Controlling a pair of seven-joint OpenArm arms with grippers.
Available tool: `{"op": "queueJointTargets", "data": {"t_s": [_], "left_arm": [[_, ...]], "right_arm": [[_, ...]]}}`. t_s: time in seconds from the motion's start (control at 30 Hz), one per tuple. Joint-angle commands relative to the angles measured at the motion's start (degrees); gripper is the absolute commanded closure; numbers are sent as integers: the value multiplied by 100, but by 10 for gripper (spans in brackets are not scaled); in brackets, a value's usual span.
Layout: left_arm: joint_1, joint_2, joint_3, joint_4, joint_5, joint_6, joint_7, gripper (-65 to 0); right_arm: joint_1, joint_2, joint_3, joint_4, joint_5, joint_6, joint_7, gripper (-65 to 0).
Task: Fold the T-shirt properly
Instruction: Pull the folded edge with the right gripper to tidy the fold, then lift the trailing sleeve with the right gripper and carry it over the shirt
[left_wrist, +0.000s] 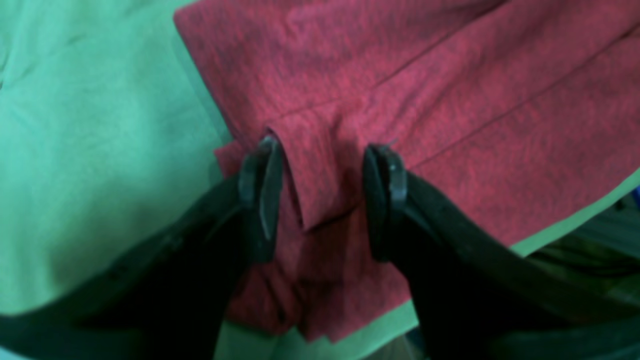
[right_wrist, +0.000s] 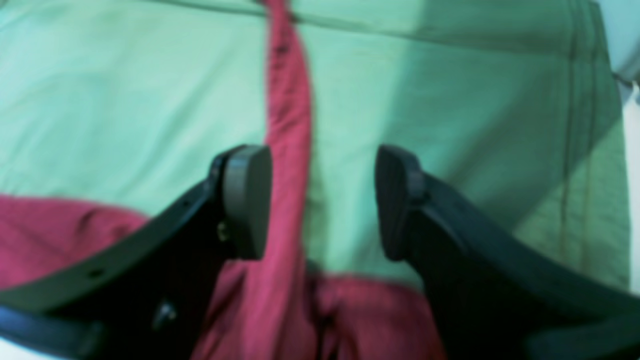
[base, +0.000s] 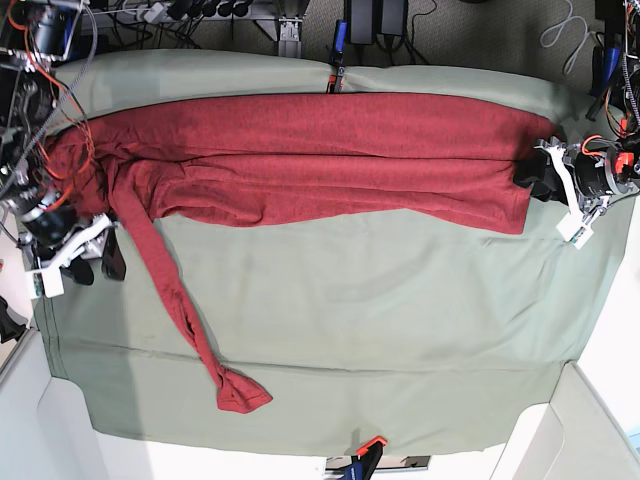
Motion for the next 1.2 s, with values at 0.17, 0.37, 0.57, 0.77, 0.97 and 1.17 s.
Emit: {"op": "queueJointTargets", "data": {"t_s": [0.17, 0.37, 0.57, 0.77, 0.97, 1.17], "left_arm": [[-74, -140, -70, 72, -138, -30, -61, -295], [-76, -140, -70, 72, -201, -30, -66, -295], [-79, -116, -70, 72, -201, -30, -85, -295], [-87, -94, -70, 72, -267, -30, -85, -295], [-94, -94, -70, 72, -334, -30, -83, -295], [-140, -96, -70, 72, -417, -30, -81, -295]], "right_arm": [[1346, -468, -361, -1602, -656, -142, 503, -334], [2079, -820, -800, -2986, -1506, -807, 745, -334], [2166, -868, -1462, -3480, -1502, -872, 868, -291], [2166, -885, -1766, -3294, -1499, -531, 767, 0], [1950, -994, -1766, -2581, -1034, 72, 417, 0], [1220, -1071, -1856, -1147, -160, 317, -199, 0]]}}
